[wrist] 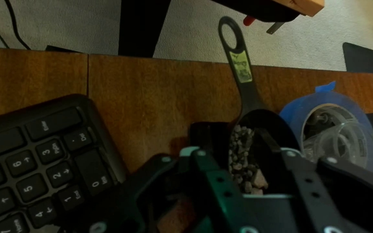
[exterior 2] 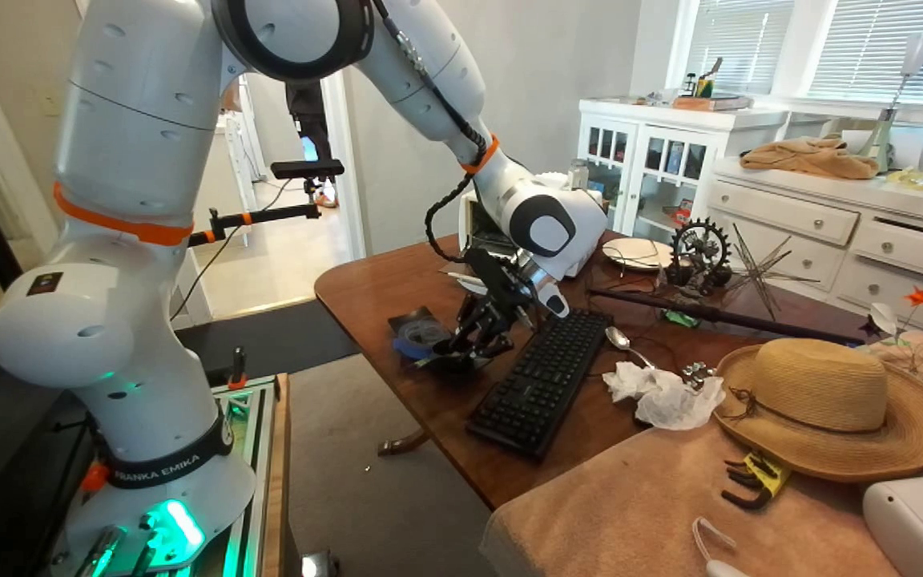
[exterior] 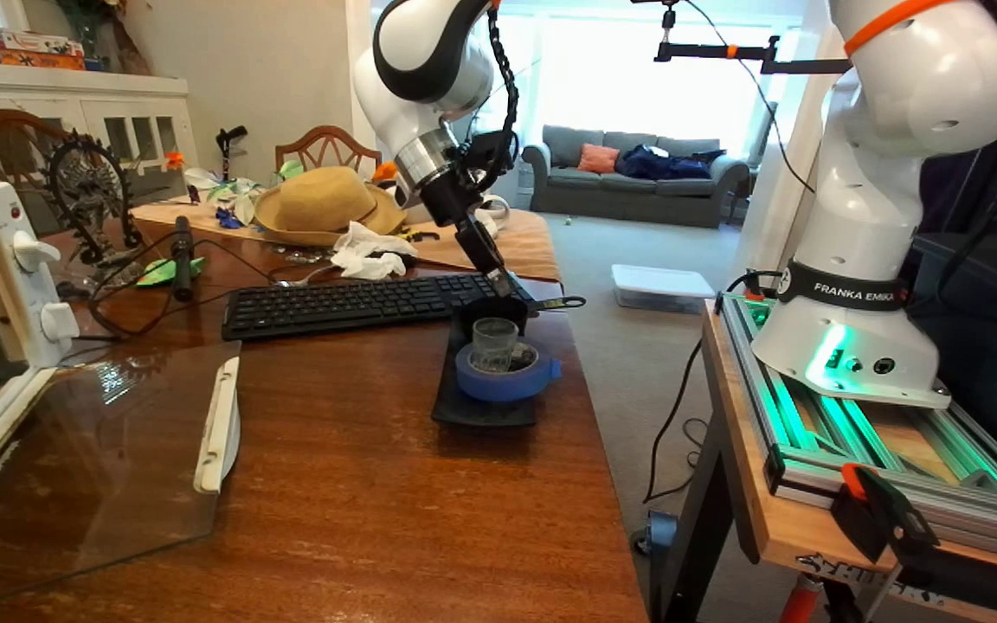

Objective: Move the black measuring cup to the right then pick up the glass cup and set it down on the desk.

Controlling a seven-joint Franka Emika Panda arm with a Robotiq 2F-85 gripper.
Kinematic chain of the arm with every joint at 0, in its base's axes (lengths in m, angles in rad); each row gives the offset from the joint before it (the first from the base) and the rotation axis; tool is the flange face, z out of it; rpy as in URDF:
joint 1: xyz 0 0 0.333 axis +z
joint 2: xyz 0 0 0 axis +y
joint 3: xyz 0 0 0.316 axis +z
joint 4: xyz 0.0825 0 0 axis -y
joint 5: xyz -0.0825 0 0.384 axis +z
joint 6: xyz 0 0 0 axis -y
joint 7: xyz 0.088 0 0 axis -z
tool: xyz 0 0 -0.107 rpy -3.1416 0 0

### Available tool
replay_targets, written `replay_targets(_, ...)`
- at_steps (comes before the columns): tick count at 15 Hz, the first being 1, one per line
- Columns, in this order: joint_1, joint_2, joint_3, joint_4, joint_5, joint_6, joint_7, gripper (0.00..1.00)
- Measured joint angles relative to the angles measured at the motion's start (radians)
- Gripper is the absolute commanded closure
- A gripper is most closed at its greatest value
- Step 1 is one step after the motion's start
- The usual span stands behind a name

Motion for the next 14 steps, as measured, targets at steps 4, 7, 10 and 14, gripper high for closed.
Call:
replay_targets(4, 0.000, 0.002, 0.000, 0.000, 0.000, 0.000, 0.001, 0.62)
replay_targets(7, 0.000, 0.006, 0.000, 0.000, 0.000, -0.001, 0.001, 0.76)
replay_targets(10, 0.000, 0.013, 0.000, 0.000, 0.000, -0.001, 0.001, 0.85)
replay_targets(14, 0.000, 0.021, 0.000, 0.001, 0.000, -0.002, 0.001, 1.00)
